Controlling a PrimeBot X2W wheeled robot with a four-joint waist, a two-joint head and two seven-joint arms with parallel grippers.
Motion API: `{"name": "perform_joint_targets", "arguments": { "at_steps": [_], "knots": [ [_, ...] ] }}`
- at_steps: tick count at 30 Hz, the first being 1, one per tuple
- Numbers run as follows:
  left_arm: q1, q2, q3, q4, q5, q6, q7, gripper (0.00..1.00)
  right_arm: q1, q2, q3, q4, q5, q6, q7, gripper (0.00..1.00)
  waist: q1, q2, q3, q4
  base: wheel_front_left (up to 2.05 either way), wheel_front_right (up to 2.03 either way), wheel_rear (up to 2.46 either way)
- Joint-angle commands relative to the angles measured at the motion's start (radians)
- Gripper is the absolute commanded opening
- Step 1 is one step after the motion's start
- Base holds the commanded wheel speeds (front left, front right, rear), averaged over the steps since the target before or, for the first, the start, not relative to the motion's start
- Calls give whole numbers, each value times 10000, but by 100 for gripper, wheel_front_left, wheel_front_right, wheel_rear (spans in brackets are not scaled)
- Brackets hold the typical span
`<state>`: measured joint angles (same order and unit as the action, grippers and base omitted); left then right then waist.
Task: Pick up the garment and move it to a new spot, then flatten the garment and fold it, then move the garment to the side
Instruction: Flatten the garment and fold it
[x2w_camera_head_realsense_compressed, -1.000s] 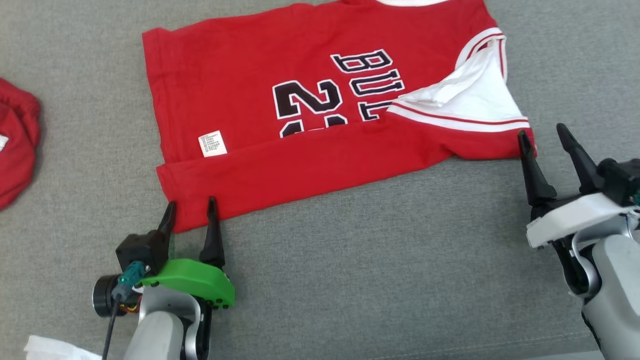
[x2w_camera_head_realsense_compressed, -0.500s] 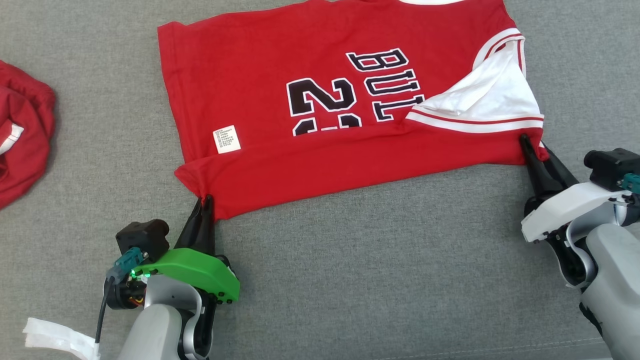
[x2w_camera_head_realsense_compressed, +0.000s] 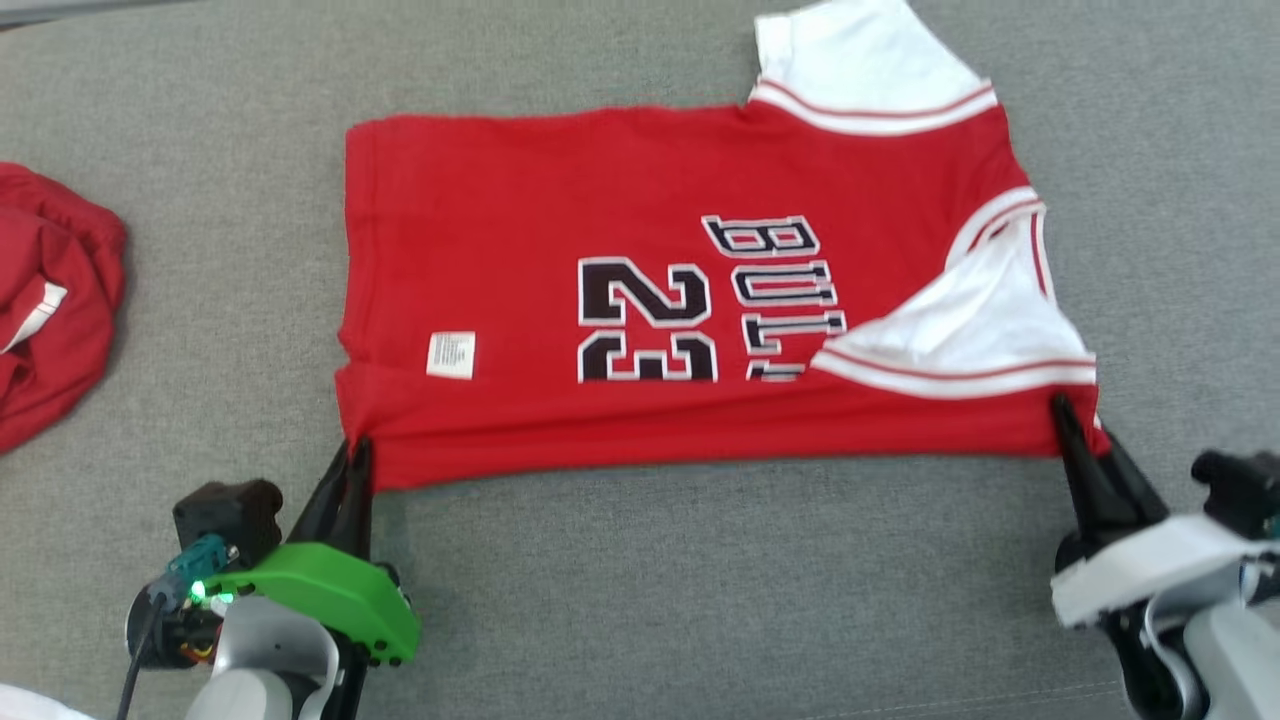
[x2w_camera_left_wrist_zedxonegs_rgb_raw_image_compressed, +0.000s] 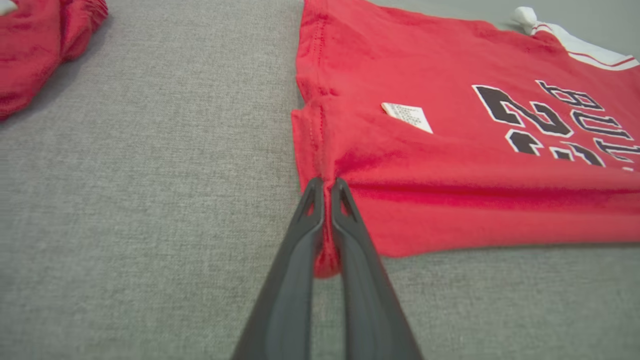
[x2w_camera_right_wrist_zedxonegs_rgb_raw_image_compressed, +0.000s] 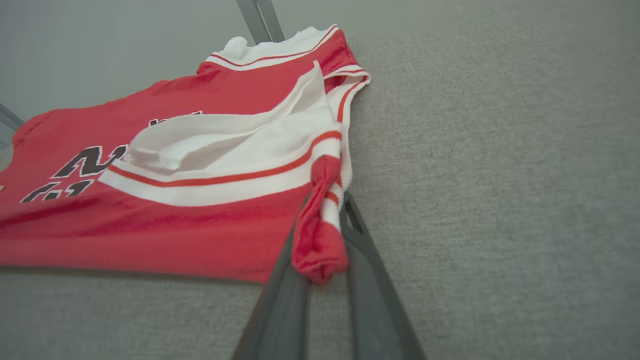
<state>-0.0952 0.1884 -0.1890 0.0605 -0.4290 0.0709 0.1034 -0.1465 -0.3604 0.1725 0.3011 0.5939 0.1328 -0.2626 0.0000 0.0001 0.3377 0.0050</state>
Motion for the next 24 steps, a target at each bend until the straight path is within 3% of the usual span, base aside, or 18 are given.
{"name": "perform_joint_targets", "arguments": {
  "at_steps": [1,7,8,9,11,15,24],
  "knots": [
    [271,203,155,-135,-36,170,146,0,412,65,-219,-153,-119,-39,-29,0,0,-1,-230,-149,0,0,0],
    [1082,341,126,-507,-299,317,894,0,1675,675,-321,-596,-345,-37,-29,0,0,-1,-463,-391,0,0,0],
    [1190,324,96,-521,-355,324,957,0,1733,690,-317,-553,-400,-37,-29,49,0,-1,-498,-421,0,0,0],
    [1289,290,65,-523,-417,317,1023,9,1725,716,-355,-527,-419,-34,-29,100,0,-1,-537,-442,0,0,0],
    [1458,243,-26,-519,-447,289,1126,100,1654,686,-480,-459,-619,-31,-29,100,0,-1,-608,-443,0,0,0],
    [1432,119,-58,-714,-319,282,609,100,1386,702,-991,-946,-1360,-28,-29,100,0,-1,-763,-364,0,0,0],
    [694,-329,79,-1194,938,880,-2363,100,1051,868,-1881,-3208,-2839,-28,22,100,0,-1,-1141,-283,0,0,0]
  ]
}}
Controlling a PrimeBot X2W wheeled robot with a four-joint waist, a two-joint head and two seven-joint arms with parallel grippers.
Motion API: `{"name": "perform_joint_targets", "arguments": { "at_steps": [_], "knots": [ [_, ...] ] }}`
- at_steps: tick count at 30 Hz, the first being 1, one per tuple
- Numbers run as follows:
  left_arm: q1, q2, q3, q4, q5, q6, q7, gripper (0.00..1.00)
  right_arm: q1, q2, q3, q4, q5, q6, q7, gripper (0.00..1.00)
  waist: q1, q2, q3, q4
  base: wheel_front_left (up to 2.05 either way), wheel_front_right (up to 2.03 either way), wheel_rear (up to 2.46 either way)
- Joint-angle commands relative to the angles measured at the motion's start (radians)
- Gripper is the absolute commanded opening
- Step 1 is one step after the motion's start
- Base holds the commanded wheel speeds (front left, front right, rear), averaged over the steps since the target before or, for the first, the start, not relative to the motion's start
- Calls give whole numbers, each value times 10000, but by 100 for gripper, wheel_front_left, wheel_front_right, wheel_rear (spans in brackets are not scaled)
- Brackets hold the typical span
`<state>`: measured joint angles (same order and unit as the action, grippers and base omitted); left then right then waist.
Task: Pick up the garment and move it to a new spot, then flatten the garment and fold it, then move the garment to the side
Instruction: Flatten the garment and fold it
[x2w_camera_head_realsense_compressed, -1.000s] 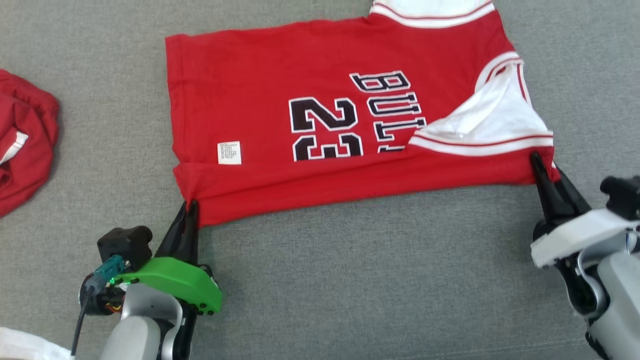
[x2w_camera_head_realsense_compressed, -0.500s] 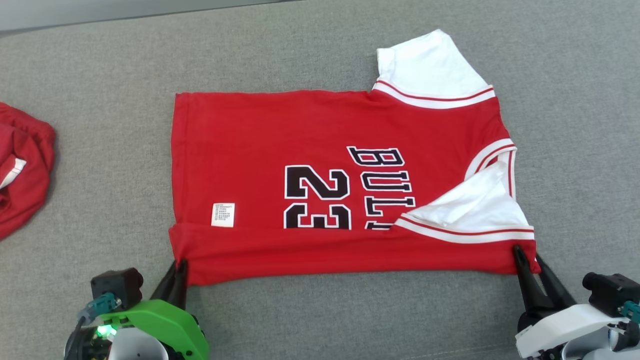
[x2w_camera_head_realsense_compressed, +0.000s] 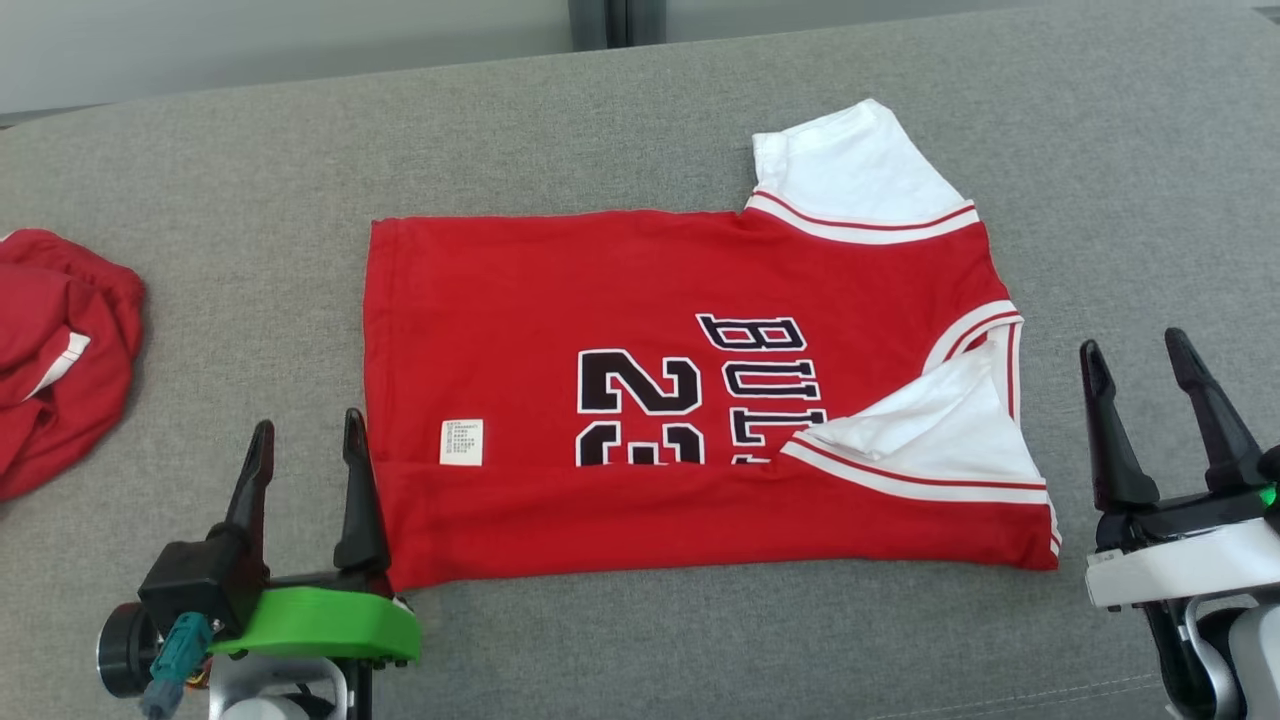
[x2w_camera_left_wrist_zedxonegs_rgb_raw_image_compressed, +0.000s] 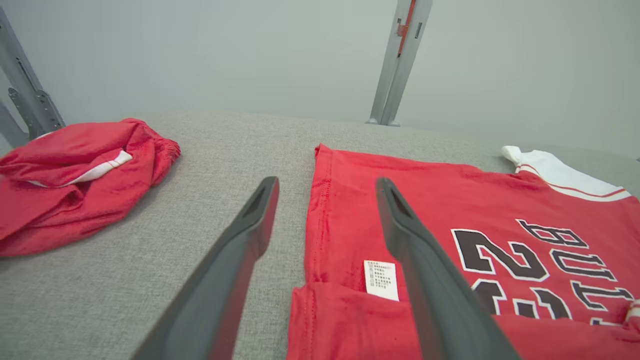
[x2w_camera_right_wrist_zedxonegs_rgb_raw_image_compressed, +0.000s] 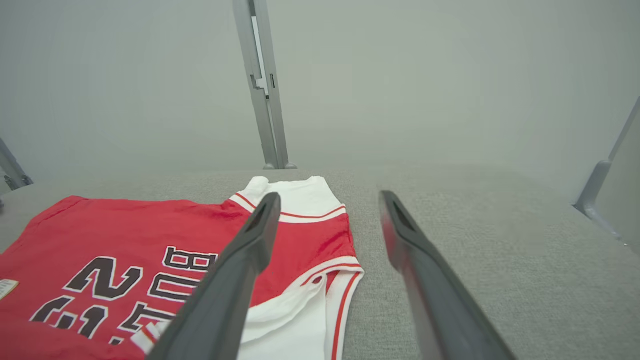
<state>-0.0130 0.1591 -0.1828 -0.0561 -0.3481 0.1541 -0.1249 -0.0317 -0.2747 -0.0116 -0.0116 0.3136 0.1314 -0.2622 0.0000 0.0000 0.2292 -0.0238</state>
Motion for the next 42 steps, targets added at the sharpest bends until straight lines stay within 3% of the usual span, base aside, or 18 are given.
{"name": "perform_joint_targets", "arguments": {
  "at_steps": [1,6,16,20,26,33,42],
  "knots": [
    [-204,-33,18,-66,268,131,-263,100,-100,30,-83,-241,-96,-15,104,100,0,0,-83,5,0,0,0],
    [-313,-69,-84,-128,643,401,-634,100,102,206,-232,-1014,-318,-15,571,100,0,0,-219,-11,0,0,0],
    [-509,98,-214,11,716,401,-322,100,297,406,-481,-1408,-224,-15,909,100,0,0,-115,57,0,0,0],
    [-1606,341,-408,184,705,34,484,100,119,414,-497,-1551,-174,-15,935,100,0,0,273,146,0,0,0],
    [-4249,515,-599,1331,114,-861,2073,100,-322,294,-402,-1652,-116,-15,966,100,0,0,1081,-10,0,0,0],
    [-7069,757,-662,4681,-583,-2022,3574,100,-900,182,-117,-1352,35,-15,738,100,0,0,1920,-402,0,0,0],
    [-9011,1157,-727,7989,-1488,-2700,5408,100,-1364,168,282,-849,246,-15,451,100,0,0,2510,-851,0,0,0]
  ]
}}
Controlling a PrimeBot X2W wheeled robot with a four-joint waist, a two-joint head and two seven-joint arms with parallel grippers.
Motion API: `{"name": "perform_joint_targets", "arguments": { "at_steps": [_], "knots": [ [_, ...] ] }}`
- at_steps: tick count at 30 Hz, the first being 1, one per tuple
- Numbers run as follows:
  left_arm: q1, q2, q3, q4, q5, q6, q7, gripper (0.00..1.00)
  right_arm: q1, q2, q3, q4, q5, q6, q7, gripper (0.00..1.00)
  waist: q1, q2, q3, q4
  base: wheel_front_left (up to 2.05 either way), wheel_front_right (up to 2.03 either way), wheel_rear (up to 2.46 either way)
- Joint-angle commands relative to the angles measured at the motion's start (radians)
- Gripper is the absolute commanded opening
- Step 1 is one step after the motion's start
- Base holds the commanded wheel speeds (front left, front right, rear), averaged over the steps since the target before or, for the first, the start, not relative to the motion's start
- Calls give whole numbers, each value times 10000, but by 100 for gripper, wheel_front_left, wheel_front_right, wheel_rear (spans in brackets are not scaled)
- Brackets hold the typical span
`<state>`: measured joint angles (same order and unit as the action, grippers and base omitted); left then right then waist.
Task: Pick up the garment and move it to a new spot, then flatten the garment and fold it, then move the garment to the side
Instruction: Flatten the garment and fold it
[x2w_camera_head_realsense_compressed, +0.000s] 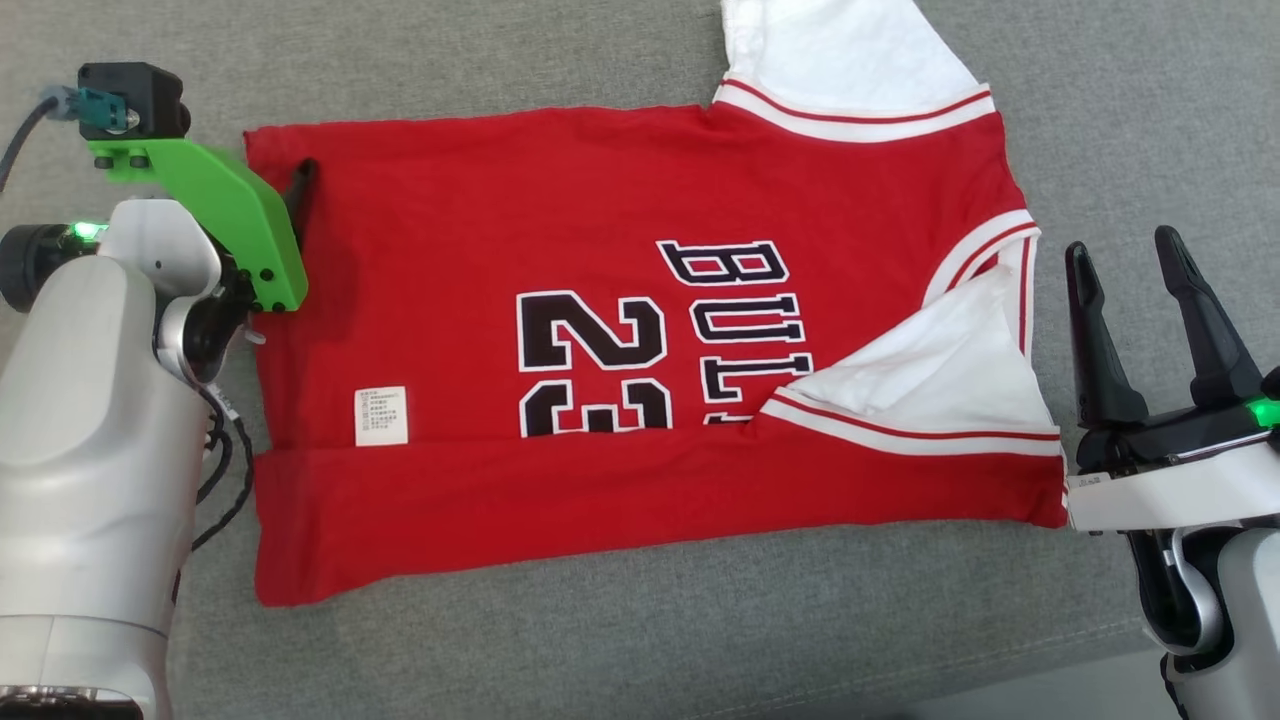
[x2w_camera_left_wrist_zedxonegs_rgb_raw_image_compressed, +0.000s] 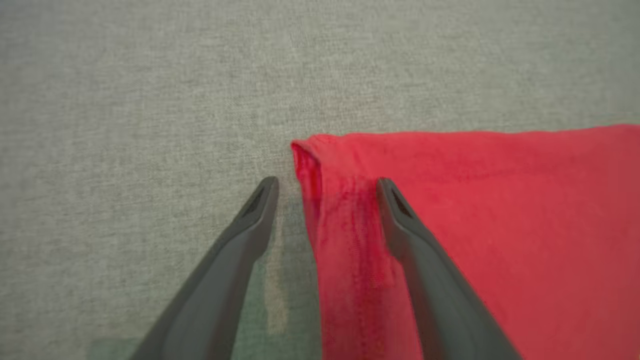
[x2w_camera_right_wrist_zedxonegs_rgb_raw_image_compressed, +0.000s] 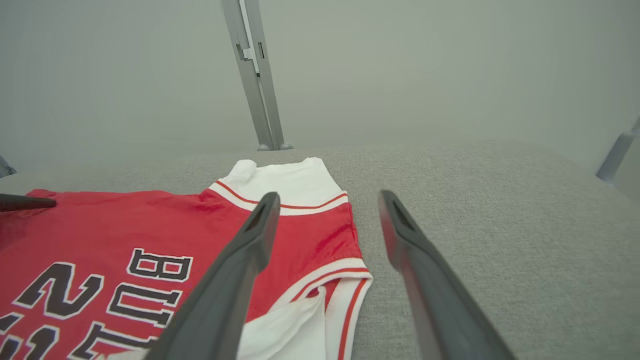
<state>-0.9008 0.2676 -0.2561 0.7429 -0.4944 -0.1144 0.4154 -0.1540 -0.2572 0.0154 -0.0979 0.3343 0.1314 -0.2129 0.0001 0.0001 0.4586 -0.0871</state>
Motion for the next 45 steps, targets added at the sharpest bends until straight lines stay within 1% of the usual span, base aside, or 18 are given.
{"name": "perform_joint_targets", "arguments": {
  "at_steps": [1,2,3,4,5,6,11,15,20,24,30,34,40,43,44,45],
  "knots": [
    [-247,140,-4,247,-141,-49,196,100,-163,2,24,72,54,-15,-88,100,-1,-1,240,-243,0,0,0],
    [-291,180,-28,414,-194,-75,298,100,-174,6,23,118,67,-15,-110,100,-1,-1,251,-253,0,0,0],
    [-316,195,-39,610,-277,-74,411,97,-179,14,17,186,95,-15,-121,100,-1,-1,267,-262,0,0,0],
    [-338,211,-56,725,-333,-78,496,55,-191,10,13,232,102,-15,-145,100,-1,-1,272,-264,0,0,0],
    [-415,279,-83,818,-347,-101,480,22,-223,-26,-13,290,125,-15,-186,100,-1,-1,279,-259,0,0,0],
    [-481,321,-96,873,-359,-111,427,0,-254,-64,-34,346,160,-15,-208,100,-1,-1,283,-253,0,0,0],
    [-738,349,-204,1081,-546,-141,255,0,-681,-387,-174,865,438,-15,-247,100,-1,-1,225,-139,0,0,0],
    [-933,317,-328,1091,-711,-152,147,0,-1557,-901,17,1659,906,-15,-96,100,-1,-1,209,-54,0,0,0],
    [-1284,79,-641,999,-839,-166,62,0,-3274,-1659,764,3065,1785,-15,182,100,-1,-1,479,261,0,0,0],
    [-1571,-150,-921,866,-927,-169,-84,0,-4776,-2042,1581,4254,2502,-15,374,100,-1,-1,879,628,0,0,0],
    [-1967,-493,-1354,781,-1098,-171,-344,0,-7270,-2291,3080,6153,3289,-15,1099,100,-1,-1,1495,1219,0,0,0],
    [-2135,-682,-1629,870,-1253,-170,-505,0,-8668,-2278,3875,7447,3710,-15,1670,100,-1,-1,1781,1574,0,0,0],
    [-2301,-801,-1972,1156,-1538,-123,-685,0,-10116,-2257,4934,9079,4172,-15,2691,100,-1,-1,2002,1852,0,0,0],
    [-2362,-814,-2142,1283,-1667,-111,-732,0,-10506,-2342,5472,9539,4420,-15,3307,100,-1,-1,2039,1900,0,0,0],
    [-2381,-810,-2201,1332,-1710,-107,-729,0,-10596,-2372,5689,9614,4508,-15,3536,62,-1,-1,2033,1904,0,0,0],
    [-2398,-797,-2245,1362,-1761,-104,-738,0,-10684,-2415,5839,9638,4579,-13,3686,35,-1,-1,2026,1903,0,0,0]
  ]
}}
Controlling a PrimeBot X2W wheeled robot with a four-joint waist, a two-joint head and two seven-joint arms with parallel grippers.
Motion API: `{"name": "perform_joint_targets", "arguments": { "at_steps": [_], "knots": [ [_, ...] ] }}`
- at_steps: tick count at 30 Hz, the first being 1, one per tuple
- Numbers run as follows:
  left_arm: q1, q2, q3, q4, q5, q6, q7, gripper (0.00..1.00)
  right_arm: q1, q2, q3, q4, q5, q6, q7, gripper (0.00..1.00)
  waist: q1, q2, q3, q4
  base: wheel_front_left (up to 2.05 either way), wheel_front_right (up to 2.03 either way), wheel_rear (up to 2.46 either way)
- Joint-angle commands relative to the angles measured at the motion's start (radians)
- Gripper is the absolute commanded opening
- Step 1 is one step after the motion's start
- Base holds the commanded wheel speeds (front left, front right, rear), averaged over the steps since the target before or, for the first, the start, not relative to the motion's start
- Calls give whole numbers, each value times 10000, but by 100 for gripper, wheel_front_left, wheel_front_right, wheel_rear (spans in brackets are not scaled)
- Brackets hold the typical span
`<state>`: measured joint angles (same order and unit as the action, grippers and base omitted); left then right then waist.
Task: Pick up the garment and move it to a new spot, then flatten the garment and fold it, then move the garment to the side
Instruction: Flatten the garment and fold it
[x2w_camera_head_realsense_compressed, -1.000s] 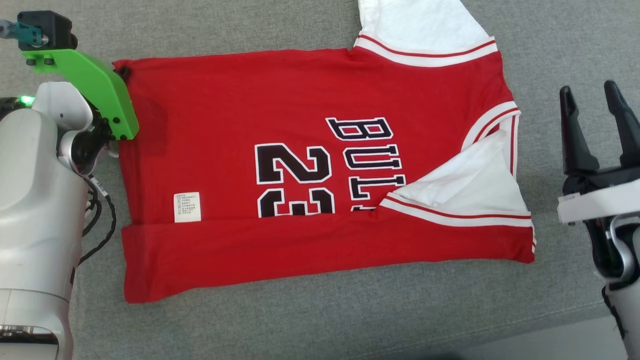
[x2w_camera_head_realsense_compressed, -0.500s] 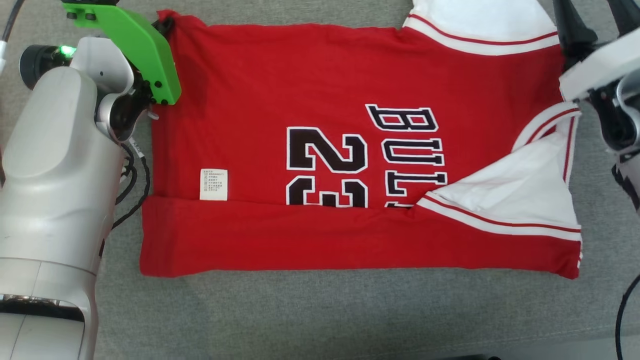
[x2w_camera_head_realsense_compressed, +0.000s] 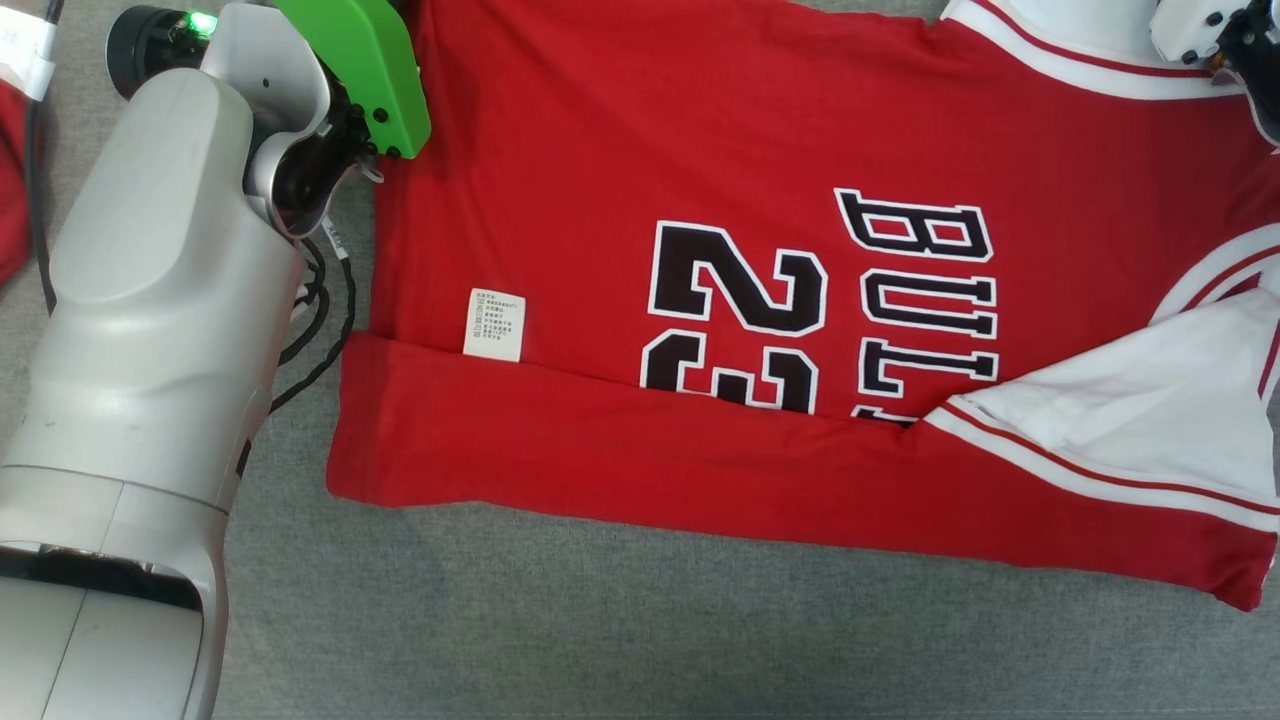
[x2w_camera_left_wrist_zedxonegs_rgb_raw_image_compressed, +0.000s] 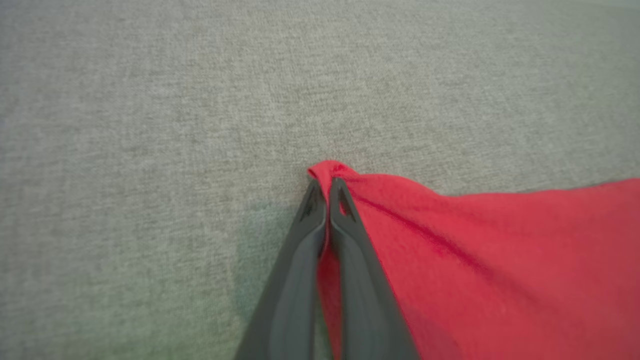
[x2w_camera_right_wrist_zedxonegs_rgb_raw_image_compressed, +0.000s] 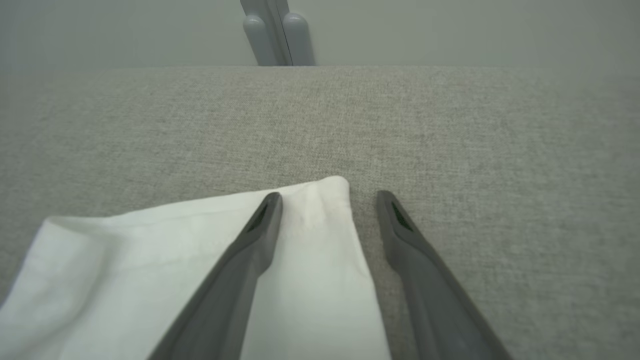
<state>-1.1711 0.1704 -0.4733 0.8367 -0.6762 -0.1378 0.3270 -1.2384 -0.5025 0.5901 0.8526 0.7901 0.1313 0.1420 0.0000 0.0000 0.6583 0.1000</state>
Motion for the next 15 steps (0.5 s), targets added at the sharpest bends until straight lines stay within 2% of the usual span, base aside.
{"name": "perform_joint_targets", "arguments": {
  "at_steps": [1,5,9,15],
  "knots": [
    [296,204,-125,460,-24,132,154,0,58,-22,298,111,118,-11,255,0,0,0,13,22,0,0,0],
    [204,390,-265,449,-272,132,7,0,-313,-393,738,-163,425,-16,-57,0,0,0,-125,-67,0,0,0],
    [180,580,-326,313,-422,119,-314,0,-398,-662,1092,-661,567,-14,-997,0,0,0,-424,-223,0,0,0],
    [602,1067,-328,-197,-655,91,-845,0,266,-990,1423,-1509,1089,-14,-2412,0,0,0,-1148,-645,0,0,0]
  ]
}}
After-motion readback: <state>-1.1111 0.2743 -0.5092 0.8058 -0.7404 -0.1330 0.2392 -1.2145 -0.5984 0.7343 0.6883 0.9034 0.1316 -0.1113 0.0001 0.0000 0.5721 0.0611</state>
